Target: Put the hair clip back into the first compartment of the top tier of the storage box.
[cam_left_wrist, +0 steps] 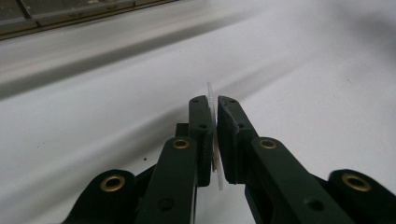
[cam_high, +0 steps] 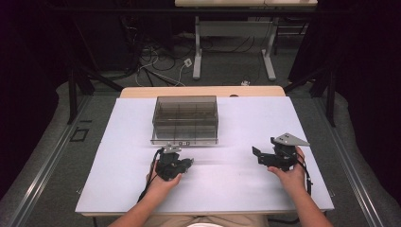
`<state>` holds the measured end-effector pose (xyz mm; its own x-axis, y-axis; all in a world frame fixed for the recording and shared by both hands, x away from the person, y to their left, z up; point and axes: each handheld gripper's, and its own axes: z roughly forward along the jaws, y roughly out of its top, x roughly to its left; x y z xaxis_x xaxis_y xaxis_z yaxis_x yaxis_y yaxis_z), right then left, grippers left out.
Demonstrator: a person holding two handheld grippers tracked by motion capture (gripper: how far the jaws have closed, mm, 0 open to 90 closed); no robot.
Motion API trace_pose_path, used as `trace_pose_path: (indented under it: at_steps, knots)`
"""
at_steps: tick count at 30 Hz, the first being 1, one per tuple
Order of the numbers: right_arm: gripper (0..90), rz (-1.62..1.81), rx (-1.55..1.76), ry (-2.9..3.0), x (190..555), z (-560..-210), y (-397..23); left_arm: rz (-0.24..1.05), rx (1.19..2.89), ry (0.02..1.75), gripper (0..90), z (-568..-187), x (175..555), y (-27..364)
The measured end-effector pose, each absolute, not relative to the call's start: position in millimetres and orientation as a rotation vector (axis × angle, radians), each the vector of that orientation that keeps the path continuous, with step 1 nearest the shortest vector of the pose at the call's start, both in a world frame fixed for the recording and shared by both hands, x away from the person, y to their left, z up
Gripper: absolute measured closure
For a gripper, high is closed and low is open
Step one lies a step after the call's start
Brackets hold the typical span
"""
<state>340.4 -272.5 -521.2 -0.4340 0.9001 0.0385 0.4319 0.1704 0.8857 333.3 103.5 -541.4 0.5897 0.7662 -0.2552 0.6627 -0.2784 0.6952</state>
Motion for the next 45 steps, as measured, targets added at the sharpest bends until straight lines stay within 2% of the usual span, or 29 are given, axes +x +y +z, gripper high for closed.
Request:
trace_pose_path:
  at_steps: [12, 45]
  knots:
    - [14.7, 1.215, 1.264, 1.943, 340.2, -521.3, -272.3, 0.221, 2.017, 1.118, 84.9, -539.0, 332.7, 106.1]
    - [14.7, 1.215, 1.261, 1.942, 340.2, -521.1, -272.5, 0.268, 1.963, 1.132, 85.1, -524.8, 333.3, 121.3]
